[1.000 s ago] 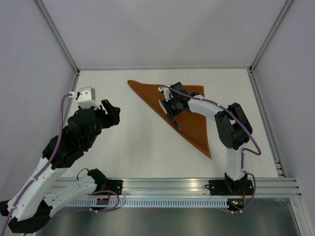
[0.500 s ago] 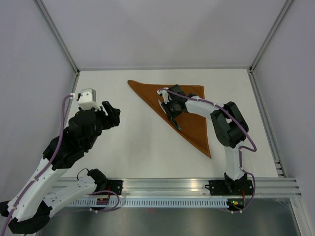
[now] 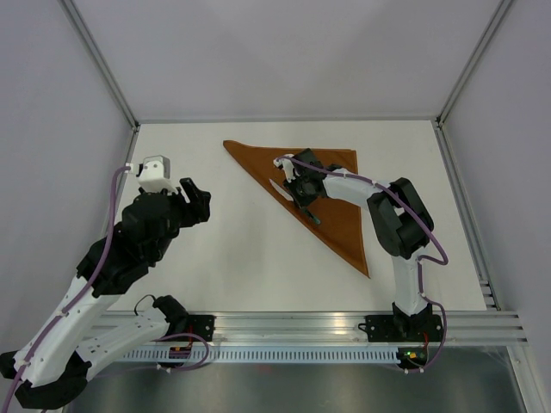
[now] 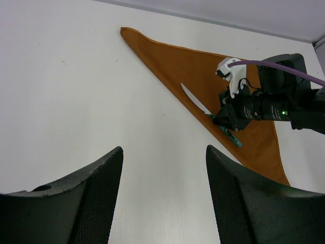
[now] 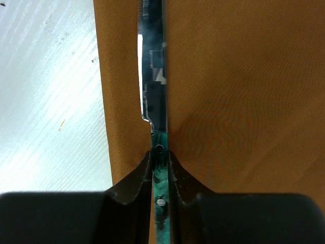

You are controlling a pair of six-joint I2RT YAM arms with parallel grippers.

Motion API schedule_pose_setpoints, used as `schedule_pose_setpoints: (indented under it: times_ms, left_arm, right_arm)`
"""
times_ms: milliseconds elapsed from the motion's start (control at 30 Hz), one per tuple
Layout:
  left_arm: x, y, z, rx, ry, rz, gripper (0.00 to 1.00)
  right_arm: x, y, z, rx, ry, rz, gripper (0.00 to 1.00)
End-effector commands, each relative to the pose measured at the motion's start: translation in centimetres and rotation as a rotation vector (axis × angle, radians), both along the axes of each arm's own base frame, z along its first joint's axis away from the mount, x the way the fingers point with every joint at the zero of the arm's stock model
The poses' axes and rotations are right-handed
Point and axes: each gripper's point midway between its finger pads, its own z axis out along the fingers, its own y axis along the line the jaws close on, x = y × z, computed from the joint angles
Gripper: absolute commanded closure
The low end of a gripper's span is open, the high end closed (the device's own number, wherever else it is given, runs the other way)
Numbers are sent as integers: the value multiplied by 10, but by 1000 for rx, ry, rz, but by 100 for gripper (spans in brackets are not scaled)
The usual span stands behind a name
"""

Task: Fold the napkin, place the utensils inside, and roll it up
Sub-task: Grab a utensil with the right arm, then place the utensil onto the napkin

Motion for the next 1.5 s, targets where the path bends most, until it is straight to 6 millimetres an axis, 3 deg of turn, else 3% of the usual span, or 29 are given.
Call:
schedule_pose_setpoints:
  times_ms: [0,133,433,867,1467]
  left_arm:
    - [1,1,2,40,-18,-18,29]
    - [2,0,-1,48,-12,-21,29]
    - [3,-4,-6,55,0,-32,29]
    - [4,-5,-10,64,5,-38,29]
    - [4,-7,-14,68,13,-51,29]
  right_arm:
    - [12,7,13,-9,-53,3,82]
    - [15,10,23,3,-74,21,87]
    - [22,15,31,6,-78,5,87]
    - [16,22,16,0,-31,8,88]
    - [13,23,11,-10,-14,2,87]
